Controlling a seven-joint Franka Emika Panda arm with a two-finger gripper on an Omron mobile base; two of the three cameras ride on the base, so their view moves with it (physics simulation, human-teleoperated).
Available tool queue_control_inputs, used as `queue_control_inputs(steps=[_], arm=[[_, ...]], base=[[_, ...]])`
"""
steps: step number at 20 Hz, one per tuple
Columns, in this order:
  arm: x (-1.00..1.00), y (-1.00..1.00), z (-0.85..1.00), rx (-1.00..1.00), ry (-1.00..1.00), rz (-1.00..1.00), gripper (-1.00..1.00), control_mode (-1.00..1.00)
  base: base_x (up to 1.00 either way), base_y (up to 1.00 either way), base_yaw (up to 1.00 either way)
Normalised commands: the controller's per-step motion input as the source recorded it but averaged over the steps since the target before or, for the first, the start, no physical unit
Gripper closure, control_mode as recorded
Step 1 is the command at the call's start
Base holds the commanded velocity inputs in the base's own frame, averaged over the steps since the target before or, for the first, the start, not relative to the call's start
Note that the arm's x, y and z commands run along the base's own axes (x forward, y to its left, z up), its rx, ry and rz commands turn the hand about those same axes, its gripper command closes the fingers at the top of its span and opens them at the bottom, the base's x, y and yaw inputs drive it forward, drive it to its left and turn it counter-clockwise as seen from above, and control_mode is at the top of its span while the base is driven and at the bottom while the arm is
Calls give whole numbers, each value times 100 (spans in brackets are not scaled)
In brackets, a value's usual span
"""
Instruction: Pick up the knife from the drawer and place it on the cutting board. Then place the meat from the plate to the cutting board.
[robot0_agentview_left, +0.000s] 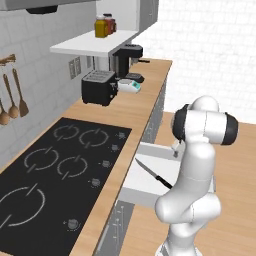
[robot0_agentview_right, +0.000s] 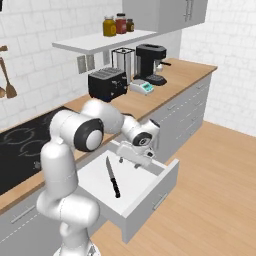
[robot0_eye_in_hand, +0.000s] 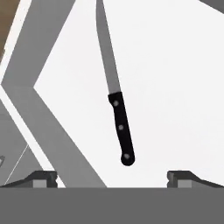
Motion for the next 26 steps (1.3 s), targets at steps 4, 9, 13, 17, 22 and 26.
queue_control_inputs(steps=[4,9,13,17,22,26], arm=[[-12,4,-56,1,-11,7,-100,-100],[0,19,-18,9,-12,4,-100,-100],[2,68,-25,-7,-1,1,-100,-100],[0,12,-36,0,-6,0,-100,-100],[-3,-1,-45,0,-7,0,-100,-100],[0,0,-38,-1,-3,0,-100,-100]], base=[[0,0,0],[0,0,0],[0,0,0],[0,0,0],[0,0,0],[0,0,0]])
